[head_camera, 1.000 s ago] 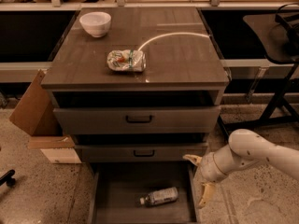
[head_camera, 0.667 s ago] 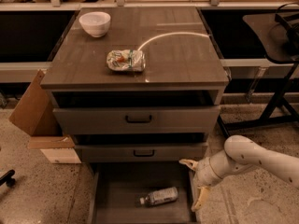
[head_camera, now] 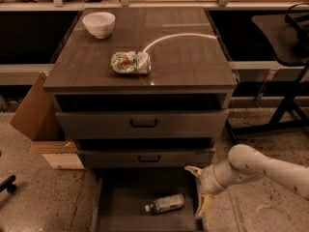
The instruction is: Pick blue plastic bottle from bottom drawer and place on counter
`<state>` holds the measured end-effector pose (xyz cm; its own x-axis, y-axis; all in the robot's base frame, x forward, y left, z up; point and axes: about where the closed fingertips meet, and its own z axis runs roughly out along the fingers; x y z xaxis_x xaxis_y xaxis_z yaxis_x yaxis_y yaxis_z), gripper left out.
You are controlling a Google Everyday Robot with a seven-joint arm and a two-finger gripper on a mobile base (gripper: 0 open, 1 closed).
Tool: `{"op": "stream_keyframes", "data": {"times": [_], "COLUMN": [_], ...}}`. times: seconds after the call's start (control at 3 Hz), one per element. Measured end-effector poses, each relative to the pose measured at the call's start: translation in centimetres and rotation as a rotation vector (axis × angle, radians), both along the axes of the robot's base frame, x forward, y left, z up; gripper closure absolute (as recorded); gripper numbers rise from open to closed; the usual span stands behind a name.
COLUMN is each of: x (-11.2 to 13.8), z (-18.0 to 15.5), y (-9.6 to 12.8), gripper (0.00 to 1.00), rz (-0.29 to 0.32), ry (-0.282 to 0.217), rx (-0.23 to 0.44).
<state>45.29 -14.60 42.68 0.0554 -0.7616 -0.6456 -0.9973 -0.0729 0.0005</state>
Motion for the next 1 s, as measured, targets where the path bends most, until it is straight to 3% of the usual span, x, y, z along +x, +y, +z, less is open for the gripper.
{"op": "stream_keyframes", "data": {"times": [0.67,1.0], "x": [1.0,1.5], "z": [-6.7,-11.2], "y": [1.6,3.4], "gripper": [0.00,0.00], "rz": [0.028,0.070], "ry": [-0.049,-0.033], "rx": [0.022,0.041]}}
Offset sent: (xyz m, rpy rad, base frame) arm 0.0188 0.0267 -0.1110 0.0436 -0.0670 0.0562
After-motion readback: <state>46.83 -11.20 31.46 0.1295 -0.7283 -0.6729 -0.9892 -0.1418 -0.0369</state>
